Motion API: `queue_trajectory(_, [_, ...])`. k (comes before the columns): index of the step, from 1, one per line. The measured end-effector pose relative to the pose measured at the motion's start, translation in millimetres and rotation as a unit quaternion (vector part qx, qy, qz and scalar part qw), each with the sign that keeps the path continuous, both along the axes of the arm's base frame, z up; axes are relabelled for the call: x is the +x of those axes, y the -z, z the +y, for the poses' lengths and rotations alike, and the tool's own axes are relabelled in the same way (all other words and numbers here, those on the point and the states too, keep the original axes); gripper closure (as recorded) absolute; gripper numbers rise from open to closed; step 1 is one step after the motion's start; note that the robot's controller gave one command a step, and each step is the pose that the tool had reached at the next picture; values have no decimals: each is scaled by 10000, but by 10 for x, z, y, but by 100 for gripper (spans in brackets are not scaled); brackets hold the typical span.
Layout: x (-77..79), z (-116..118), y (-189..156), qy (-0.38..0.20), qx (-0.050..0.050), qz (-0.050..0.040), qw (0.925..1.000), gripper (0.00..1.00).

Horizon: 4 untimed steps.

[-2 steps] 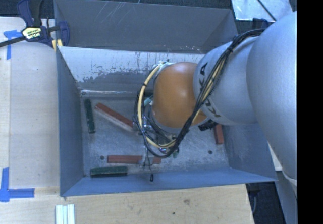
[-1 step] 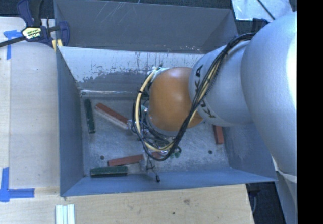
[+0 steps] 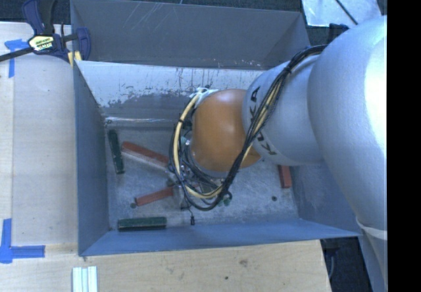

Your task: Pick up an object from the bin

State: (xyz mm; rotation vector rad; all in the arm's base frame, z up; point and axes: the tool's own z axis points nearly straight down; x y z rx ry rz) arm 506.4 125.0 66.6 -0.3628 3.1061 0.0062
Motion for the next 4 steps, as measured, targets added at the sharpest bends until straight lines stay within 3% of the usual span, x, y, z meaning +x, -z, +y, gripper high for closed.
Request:
queue_trajectory(1, [-2, 1, -9, 15, 0, -1, 10000, 100])
queue_trajectory(2, [-16, -9, -280, 17, -24, 52, 10000, 100])
queue_trajectory(4, [-31, -12, -476, 16, -34, 92, 10000, 100])
